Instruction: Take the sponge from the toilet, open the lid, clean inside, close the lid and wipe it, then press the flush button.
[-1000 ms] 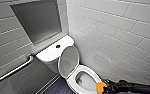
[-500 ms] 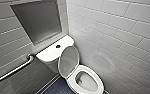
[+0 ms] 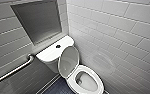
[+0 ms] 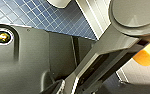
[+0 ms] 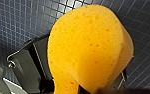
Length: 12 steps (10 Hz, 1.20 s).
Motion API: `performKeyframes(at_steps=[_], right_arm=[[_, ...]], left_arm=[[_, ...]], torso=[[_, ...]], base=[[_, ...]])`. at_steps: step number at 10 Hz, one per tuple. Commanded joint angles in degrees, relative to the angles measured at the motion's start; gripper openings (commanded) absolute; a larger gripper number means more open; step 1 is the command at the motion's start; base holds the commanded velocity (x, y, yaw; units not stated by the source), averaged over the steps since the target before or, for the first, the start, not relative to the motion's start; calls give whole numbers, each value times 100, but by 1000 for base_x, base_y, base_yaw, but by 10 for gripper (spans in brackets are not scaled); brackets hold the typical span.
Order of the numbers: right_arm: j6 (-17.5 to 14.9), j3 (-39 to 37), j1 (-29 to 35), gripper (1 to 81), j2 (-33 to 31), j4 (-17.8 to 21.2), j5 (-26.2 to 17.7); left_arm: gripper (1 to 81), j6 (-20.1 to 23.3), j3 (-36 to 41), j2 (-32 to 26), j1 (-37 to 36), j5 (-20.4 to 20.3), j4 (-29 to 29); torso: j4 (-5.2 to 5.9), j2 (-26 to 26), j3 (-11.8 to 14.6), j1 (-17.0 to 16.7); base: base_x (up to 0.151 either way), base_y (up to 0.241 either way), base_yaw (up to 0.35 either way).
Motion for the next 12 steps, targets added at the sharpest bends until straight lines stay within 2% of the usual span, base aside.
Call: performKeyframes(at_steps=[1, 2, 3, 4, 5, 6, 7, 8, 11, 12], right_arm=[[-429, -824, -1262, 10, -141, 177, 1234], [-915, -1539, -1726, 10, 154, 647, 1835], [-1875, -2201, -2028, 10, 534, 1561, 2261], [-2788, -2639, -2194, 10, 821, 2416, 2315], [-4094, -2933, -2308, 10, 1071, 3554, 2315], [-4935, -2934, -2414, 10, 1115, 4166, 2306], [-5174, -2829, -2476, 10, 1116, 4142, 2306], [-5254, -2740, -2494, 10, 1106, 3871, 2359], [-5280, -2424, -2625, 10, 1151, 3702, 2500], [-5289, -2084, -2739, 10, 1047, 3606, 2848]], left_arm=[[811, -8, 85, -200, -291, 642, -234], [811, -60, -12, -183, -466, 903, -435], [811, -105, -56, -183, -626, 1229, -550], [811, -114, -30, -209, -765, 1370, -568], [811, -140, 57, -278, -923, 1398, -568], [811, -218, 198, -401, -1159, 1398, -594], [811, -445, 296, -542, -1483, 1416, -603], [811, -823, 278, -630, -1800, 1416, -603], [811, -1687, 32, -455, -2654, 1363, -594], [811, -1939, -194, -315, -2909, 1372, -603]], torso=[[0, 0, 0, 0], [0, 0, 2, 0], [0, 0, 2, 0], [0, 0, 2, -2], [0, -2, 4, -5], [0, -2, 6, -7], [0, -2, 6, -7], [0, -2, 9, -7], [0, -2, 11, -11], [0, -2, 11, -11]], base=[[0, 0, 0], [0, 0, 0], [0, 0, 0], [0, 0, 0], [0, 0, 0], [0, 0, 0], [0, 0, 0], [0, 0, 0], [0, 0, 0], [0, 0, 0]])
